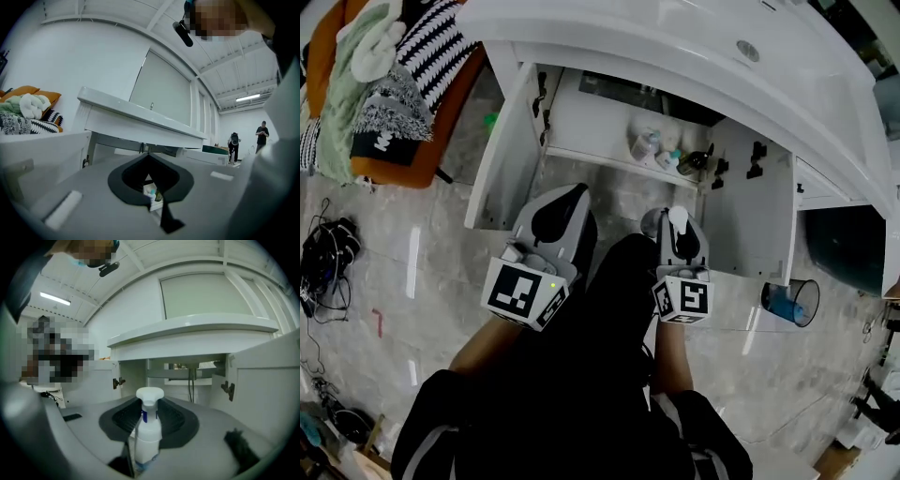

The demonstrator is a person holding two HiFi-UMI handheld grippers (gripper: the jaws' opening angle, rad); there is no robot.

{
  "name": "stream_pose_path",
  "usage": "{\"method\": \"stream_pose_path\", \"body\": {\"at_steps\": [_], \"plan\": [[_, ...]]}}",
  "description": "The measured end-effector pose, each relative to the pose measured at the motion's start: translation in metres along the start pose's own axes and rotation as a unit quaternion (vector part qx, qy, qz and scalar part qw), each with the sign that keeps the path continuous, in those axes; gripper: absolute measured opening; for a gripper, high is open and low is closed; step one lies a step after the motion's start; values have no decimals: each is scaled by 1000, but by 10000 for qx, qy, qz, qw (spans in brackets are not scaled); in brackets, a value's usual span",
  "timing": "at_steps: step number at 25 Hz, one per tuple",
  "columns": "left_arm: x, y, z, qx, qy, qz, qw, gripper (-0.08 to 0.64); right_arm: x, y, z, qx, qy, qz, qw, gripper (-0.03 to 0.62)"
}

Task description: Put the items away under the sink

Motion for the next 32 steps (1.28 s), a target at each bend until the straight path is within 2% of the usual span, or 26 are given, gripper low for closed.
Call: {"method": "stream_pose_path", "body": {"at_steps": [4, 13, 20, 26, 32], "plan": [[-4, -5, 9, -38, 18, -106, 9999, 6, -13, 14, 7, 69, -20, -119, 9999, 120], [-2, -3, 22, -90, -48, -97, 9999, 6, -39, 55, 23, 209, -78, 100, 9997, 120], [-3, 15, 36, 187, -162, -240, 9994, 6, -50, 101, 27, 532, -288, 166, 9980, 120], [1, 37, 45, 454, -215, -329, 9982, 6, -49, 140, 27, 848, -226, 38, 9961, 120], [-1, 52, 53, 575, -205, -394, 9974, 6, -65, 181, 31, 941, -95, 19, 9955, 120]]}}
Point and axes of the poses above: the fingertips, and each gripper's own axes: y forward along the fingers, z to its left, x out of its top, the point moved 6 cm from there along -y, backward along the fingers, and after that the axes turned 14 degrees about -y, right-handed, at the moved point
